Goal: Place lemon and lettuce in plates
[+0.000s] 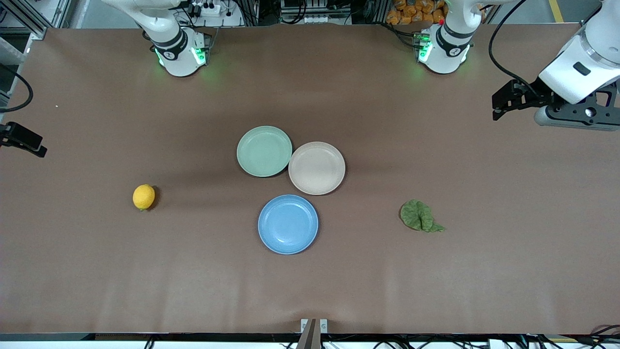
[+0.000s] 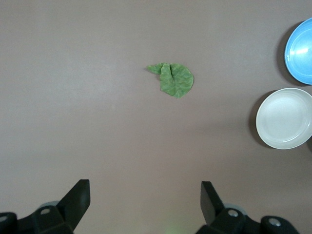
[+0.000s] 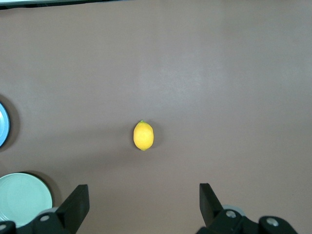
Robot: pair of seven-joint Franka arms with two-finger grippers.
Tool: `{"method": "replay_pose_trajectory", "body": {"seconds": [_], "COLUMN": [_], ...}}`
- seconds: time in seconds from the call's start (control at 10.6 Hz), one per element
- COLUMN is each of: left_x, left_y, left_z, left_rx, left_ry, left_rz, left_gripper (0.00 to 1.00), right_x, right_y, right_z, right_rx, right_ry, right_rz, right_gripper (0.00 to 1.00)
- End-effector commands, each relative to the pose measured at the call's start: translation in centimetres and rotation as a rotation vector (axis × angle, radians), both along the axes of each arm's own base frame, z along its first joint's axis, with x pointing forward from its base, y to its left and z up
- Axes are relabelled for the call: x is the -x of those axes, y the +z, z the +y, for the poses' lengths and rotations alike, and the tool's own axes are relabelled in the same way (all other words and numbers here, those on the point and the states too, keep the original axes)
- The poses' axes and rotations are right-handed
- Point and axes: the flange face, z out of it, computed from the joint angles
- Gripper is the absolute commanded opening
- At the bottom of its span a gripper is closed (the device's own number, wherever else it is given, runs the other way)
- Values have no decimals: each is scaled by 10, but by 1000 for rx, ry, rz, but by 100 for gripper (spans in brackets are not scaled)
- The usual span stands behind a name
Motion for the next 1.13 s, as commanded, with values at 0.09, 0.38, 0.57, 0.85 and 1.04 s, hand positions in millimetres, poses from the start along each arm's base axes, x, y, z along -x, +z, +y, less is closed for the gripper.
{"method": "replay_pose_trajectory", "body": {"seconds": [0.09, 0.38, 0.57, 0.85, 1.04], "left_x": [-2, -3, -5, -8, -11], "left_y": [-1, -2, -5, -10, -15], "left_z": [3, 4, 4, 6, 8], "left_rx": [22, 21, 21, 20, 16], "left_ry": [-8, -9, -11, -9, -9], "left_rz": [4, 7, 8, 16, 24], "left_gripper": [100, 100, 100, 100, 100], "right_x": [1, 1, 1, -1, -8], "right_y": [-1, -1, -1, -9, -30], "right_z": [0, 0, 0, 0, -1], "right_rx": [1, 1, 1, -2, -7], "right_ry": [6, 6, 6, 7, 8], "right_rz": [7, 8, 8, 22, 18], "right_gripper": [100, 100, 100, 100, 100]}}
